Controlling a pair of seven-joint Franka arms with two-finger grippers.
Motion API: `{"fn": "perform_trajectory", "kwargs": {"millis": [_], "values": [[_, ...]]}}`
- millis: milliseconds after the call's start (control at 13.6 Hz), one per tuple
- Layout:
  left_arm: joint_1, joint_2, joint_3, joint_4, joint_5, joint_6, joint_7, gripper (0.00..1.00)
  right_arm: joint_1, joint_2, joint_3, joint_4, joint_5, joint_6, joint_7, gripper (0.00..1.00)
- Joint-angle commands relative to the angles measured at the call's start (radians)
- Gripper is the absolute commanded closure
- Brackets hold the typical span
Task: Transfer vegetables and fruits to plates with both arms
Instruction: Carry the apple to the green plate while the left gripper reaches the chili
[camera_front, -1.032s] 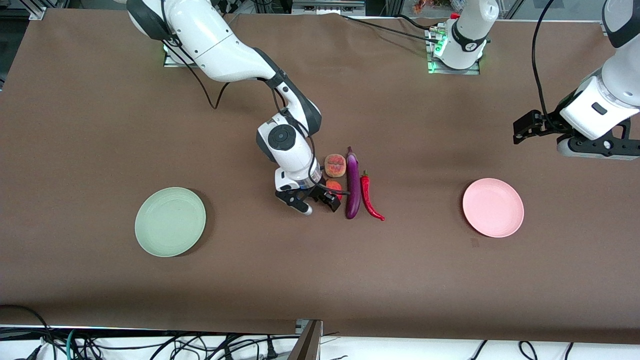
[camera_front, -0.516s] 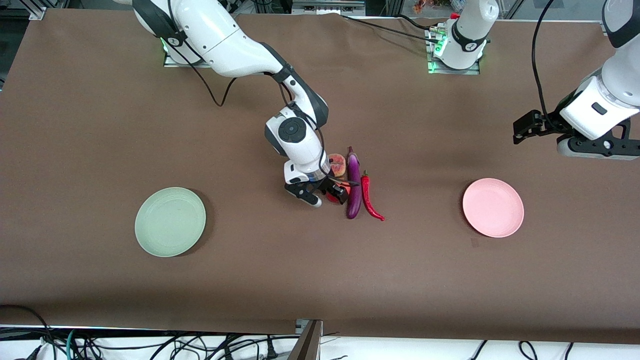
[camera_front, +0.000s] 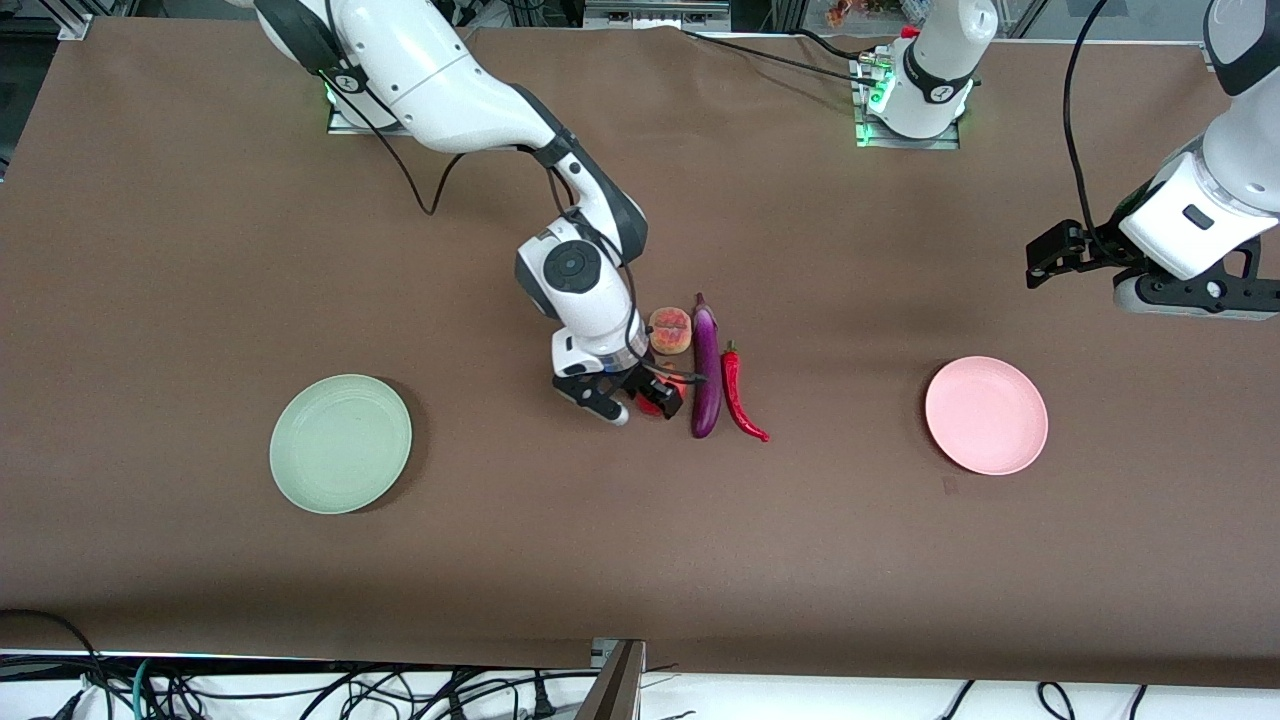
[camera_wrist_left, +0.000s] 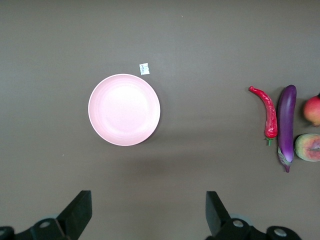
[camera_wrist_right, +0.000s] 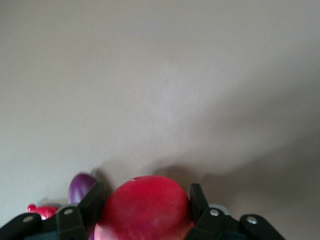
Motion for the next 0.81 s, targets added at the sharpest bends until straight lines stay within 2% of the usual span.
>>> {"fn": "perform_trajectory", "kwargs": {"millis": [0,74,295,516,737], "values": [[-0.003,0.012,-0.001,0.033,0.014,-0.023,-0.015,0.00,-0.079,-0.089,0.011,-0.014,0.008,-0.146,-0.156,0.54],[-0.006,0.023,-0.003,0.033,0.007,-0.018,-0.013,0.00,-0.110,-0.106,0.011,-0.014,0.009,-0.195,-0.231,0.54],[-0.052,0.138,-0.011,0.038,0.007,-0.021,0.001,0.00,-0.216,-0.154,0.008,-0.018,0.012,-0.342,-0.493,0.54],[-0.105,0.296,-0.014,0.043,-0.011,0.023,-0.036,0.00,-0.366,-0.198,0.007,-0.037,0.012,-0.488,-0.800,0.53],[-0.182,0.412,-0.012,0.038,-0.026,0.247,-0.360,0.00,-0.548,-0.218,0.002,-0.110,0.012,-0.490,-1.130,0.52]]}}
